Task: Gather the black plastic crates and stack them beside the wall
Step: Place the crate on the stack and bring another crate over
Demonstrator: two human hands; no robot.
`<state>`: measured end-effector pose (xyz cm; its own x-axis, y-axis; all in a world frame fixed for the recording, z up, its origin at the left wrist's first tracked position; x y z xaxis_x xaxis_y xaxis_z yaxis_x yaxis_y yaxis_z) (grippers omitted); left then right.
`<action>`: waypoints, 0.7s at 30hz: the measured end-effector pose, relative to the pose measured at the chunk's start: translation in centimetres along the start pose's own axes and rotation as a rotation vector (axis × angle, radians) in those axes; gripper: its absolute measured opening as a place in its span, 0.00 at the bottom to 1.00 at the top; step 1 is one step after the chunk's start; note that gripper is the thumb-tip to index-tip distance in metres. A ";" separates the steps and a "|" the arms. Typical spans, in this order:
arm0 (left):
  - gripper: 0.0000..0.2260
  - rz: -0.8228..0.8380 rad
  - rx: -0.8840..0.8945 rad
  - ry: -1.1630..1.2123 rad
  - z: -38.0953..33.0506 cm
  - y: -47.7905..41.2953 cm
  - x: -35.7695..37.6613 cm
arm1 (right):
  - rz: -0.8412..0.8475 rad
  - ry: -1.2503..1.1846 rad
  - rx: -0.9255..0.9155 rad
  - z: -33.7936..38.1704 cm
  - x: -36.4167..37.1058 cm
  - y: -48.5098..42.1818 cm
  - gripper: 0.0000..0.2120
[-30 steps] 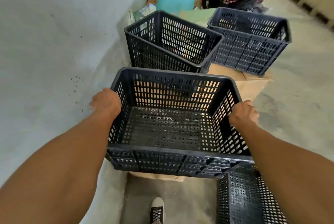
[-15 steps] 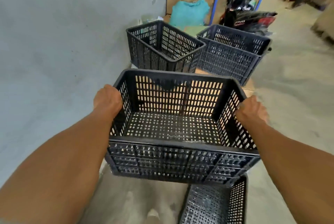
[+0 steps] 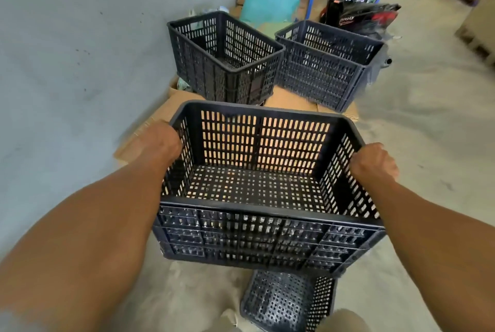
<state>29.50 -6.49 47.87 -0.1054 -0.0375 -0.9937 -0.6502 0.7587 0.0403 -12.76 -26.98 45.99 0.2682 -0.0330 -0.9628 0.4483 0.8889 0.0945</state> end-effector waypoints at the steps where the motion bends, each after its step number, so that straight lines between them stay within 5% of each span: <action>1: 0.12 -0.017 -0.018 0.022 -0.5 0.2 0.4 | 0.010 0.008 -0.017 0.0 0.4 -0.9 0.18; 8: 0.15 -0.124 -0.305 0.172 -4.9 4.0 6.9 | 0.147 0.078 -0.230 1.3 6.0 -10.6 0.24; 21: 0.16 -0.234 -0.958 0.233 -14.8 27.9 15.4 | 0.321 0.160 -0.745 2.5 11.3 -16.7 0.18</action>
<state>-1.44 4.49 35.24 0.0248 -0.3220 -0.9464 -0.9924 -0.1217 0.0154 -15.04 -43.36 34.14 0.1374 0.2891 -0.9474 -0.3269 0.9161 0.2322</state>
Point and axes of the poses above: each hand's wrist, its own y-axis away from the middle knuckle, its own x-axis out of the palm, z = x × y, the point moved 7 cm from there along -y, towards the middle knuckle, and after that the axes turned 14 degrees about x, right-handed, at the moved point
